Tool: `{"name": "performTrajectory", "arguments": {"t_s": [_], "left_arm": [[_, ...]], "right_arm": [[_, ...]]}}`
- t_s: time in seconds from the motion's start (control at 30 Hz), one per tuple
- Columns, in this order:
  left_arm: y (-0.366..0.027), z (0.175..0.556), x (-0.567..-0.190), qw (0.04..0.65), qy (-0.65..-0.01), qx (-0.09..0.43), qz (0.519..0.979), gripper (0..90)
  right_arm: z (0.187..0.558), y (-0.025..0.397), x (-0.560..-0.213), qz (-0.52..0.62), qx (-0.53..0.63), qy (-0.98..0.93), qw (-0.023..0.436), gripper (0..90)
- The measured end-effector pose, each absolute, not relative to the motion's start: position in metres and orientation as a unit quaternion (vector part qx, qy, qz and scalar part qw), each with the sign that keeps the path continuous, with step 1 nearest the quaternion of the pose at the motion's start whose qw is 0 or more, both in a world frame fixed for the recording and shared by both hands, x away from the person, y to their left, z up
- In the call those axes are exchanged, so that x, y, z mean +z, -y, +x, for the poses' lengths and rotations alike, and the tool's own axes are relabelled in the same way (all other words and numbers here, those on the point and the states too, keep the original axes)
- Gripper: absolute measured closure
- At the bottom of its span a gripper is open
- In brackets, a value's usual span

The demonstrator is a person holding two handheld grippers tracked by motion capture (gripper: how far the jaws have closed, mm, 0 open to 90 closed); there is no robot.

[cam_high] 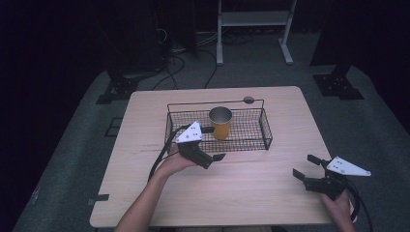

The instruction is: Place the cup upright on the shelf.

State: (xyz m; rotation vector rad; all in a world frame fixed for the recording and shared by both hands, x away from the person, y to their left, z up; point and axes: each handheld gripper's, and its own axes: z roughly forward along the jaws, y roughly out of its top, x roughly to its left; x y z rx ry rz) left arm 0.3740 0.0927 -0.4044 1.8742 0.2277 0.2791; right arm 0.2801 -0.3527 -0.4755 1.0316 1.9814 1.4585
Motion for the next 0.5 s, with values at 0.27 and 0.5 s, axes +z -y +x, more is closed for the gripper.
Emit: {"name": "performTrajectory", "arguments": {"t_s": [0.27, 0.5], "left_arm": [[-0.097, 0.366, -0.408, 0.579, -0.099, 0.120, 0.801, 0.0], [-0.100, 0.361, -0.412, 0.577, -0.102, 0.118, 0.802, 0.0]], "right_arm": [[0.280, 0.353, -0.476, 0.376, 0.532, -0.722, 0.235, 13.3], [0.280, 0.353, -0.476, 0.377, 0.531, -0.721, 0.235, 13.3]]}}
